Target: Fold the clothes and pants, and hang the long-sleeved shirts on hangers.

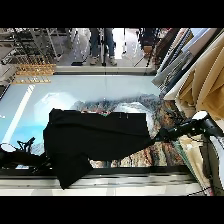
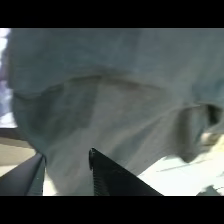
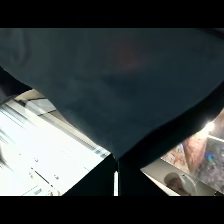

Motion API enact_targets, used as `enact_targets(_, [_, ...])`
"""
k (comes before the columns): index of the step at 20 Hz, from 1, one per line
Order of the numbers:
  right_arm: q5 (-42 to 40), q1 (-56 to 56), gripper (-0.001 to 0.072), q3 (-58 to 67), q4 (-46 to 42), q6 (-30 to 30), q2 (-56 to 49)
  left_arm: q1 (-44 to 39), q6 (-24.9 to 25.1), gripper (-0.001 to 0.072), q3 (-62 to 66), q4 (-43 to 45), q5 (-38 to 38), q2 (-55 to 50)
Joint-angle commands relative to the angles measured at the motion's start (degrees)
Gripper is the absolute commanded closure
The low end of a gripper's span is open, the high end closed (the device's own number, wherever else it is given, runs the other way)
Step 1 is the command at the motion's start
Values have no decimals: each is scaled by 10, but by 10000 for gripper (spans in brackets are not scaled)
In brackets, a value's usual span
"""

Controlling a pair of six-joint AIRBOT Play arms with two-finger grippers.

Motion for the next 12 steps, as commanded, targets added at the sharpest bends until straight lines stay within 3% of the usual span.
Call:
enact_targets(1, [0, 3, 696, 1, -1, 0, 0, -5, 9, 543, -23, -35, 68, -1])
enact_targets(2, [2, 3, 696, 1, -3, 0, 0, -5, 24, 699, -23, -45, 59, -1])
enact_targets(7, [32, 1, 696, 3, -35, 1, 1, 30, 46, 696, 18, -58, -43, 35])
enact_targets(10, [55, 1, 697, 22, -54, 31, 1, 71, 43, 697, 122, -75, -130, 50])
enact_targets(12, [53, 1, 698, 41, -56, 57, 1, 78, 41, 697, 199, -105, -142, 48])
